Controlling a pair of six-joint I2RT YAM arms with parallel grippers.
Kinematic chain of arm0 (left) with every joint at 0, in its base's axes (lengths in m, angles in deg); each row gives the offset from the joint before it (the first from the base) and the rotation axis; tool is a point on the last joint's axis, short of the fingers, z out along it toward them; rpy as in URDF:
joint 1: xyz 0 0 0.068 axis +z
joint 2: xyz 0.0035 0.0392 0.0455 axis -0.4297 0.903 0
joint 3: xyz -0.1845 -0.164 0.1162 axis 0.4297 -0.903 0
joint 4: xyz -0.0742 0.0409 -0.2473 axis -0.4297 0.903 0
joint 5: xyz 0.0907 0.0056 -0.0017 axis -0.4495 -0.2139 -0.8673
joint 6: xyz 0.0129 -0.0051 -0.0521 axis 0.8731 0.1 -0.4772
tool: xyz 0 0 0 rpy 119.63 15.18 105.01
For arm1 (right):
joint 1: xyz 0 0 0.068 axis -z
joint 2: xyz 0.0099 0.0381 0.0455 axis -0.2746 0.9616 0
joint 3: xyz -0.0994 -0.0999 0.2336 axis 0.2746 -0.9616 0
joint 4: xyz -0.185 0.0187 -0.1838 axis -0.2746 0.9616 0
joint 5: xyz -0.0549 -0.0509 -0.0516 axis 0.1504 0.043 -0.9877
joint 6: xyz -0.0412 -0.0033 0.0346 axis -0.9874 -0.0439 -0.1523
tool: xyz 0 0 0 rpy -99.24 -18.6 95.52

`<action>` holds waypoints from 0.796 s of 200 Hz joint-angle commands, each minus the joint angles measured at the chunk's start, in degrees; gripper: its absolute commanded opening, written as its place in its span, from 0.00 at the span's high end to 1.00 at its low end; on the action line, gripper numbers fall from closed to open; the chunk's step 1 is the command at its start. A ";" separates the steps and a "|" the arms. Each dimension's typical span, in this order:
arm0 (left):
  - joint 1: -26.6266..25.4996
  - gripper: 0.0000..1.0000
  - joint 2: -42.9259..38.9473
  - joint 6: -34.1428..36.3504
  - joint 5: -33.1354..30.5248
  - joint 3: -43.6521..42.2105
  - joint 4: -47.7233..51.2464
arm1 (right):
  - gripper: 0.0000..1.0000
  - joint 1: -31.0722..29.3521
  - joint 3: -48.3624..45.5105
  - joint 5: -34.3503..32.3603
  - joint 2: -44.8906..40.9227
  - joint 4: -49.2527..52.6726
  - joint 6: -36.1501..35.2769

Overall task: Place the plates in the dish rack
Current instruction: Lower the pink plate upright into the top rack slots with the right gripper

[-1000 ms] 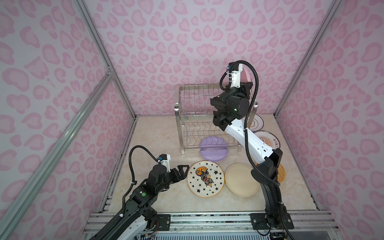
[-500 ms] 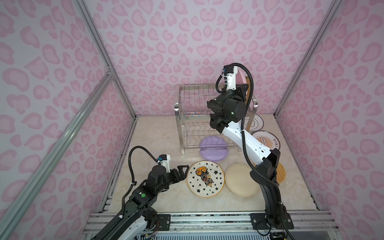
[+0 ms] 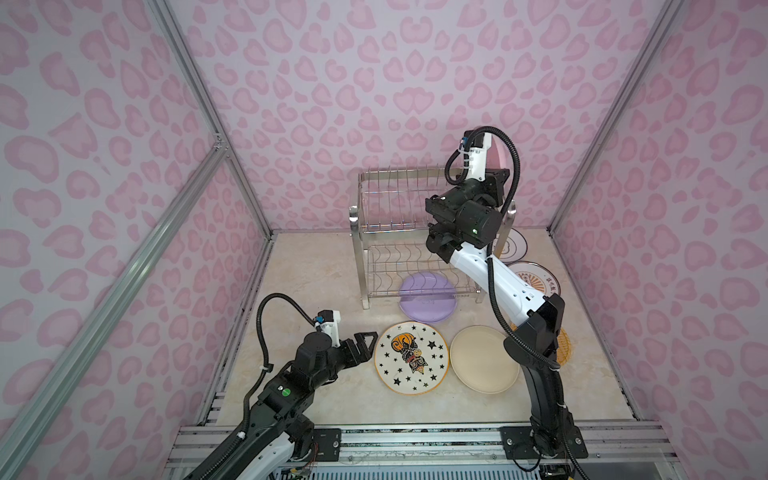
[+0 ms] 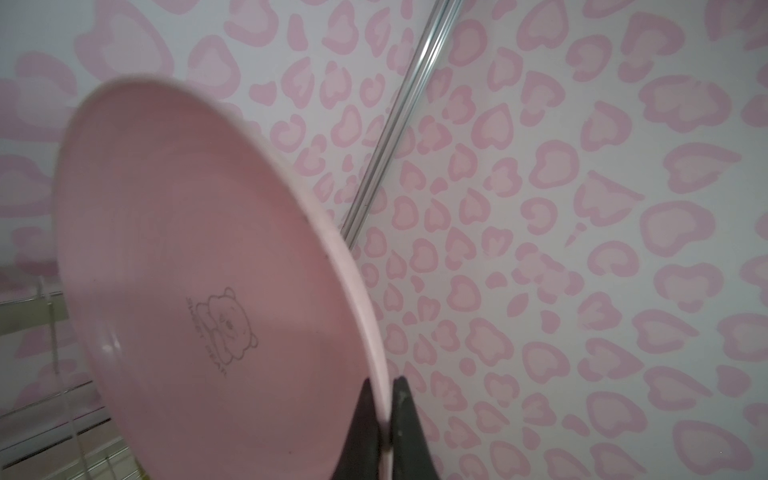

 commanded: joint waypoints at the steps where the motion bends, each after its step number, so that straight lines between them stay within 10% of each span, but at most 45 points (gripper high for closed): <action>1: 0.05 0.03 0.23 0.80 -0.55 0.16 -1.41 | 1.00 0.50 -0.07 -14.59 -0.15 -1.12 -1.83; 159: 0.12 0.03 -1.54 1.17 -1.34 -0.63 -0.59 | 0.93 -2.27 1.78 -14.68 3.40 -2.85 -2.19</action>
